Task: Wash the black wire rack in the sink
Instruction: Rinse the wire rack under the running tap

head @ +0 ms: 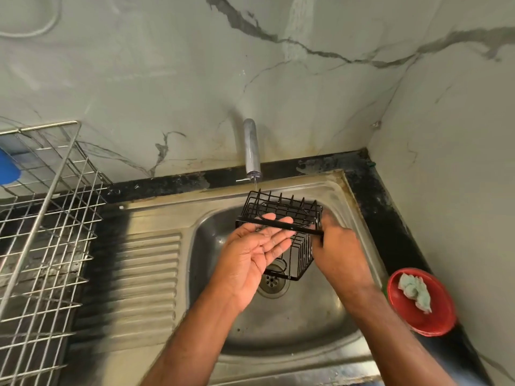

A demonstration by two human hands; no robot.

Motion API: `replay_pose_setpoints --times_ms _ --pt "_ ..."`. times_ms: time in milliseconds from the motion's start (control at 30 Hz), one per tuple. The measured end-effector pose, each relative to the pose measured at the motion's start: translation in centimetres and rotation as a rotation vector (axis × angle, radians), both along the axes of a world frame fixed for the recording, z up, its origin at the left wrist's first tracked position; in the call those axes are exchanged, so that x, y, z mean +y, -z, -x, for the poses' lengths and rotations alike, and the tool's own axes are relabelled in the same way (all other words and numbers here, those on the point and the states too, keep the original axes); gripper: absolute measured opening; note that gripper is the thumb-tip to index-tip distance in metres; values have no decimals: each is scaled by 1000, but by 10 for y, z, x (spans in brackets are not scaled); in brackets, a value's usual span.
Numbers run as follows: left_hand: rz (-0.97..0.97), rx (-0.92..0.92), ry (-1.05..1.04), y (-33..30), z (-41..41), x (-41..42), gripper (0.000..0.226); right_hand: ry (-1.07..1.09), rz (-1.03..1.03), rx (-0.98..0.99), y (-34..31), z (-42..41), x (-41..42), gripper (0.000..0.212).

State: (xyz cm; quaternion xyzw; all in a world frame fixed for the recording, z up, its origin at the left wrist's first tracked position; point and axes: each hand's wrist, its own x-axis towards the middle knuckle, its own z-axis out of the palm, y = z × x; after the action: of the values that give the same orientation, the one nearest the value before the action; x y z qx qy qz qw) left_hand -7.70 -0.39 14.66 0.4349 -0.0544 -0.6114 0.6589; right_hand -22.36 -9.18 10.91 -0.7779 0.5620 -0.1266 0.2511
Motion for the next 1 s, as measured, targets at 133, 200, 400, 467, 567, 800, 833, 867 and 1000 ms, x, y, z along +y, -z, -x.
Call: replay_pose_setpoints --times_ms 133,200,400,467,567,800,833,867,1000 --pt "-43 -77 92 -1 -10 5 17 -2 26 80 -9 -9 -6 47" --pt "-91 -193 149 2 -17 9 19 5 29 110 -11 -10 -7 50" --pt "-211 -648 -27 12 -36 26 21 34 28 110 -19 -6 -9 51" --pt "-223 -812 -135 18 -41 26 18 40 56 113 -22 -8 -9 46" --pt "-224 -1041 -121 21 -45 22 8 22 77 102 -28 -12 -11 39" --pt "-262 -1368 18 14 -53 1 31 -49 75 105 -56 -27 -36 26" --pt "-277 -1391 23 14 -56 -4 25 -60 64 105 -60 -28 -39 24" --pt "-288 -1394 37 12 -58 -8 20 -74 53 106 -65 -28 -40 23" --pt "-301 -1293 122 11 -60 -18 4 -83 -10 78 -79 -23 -45 31"
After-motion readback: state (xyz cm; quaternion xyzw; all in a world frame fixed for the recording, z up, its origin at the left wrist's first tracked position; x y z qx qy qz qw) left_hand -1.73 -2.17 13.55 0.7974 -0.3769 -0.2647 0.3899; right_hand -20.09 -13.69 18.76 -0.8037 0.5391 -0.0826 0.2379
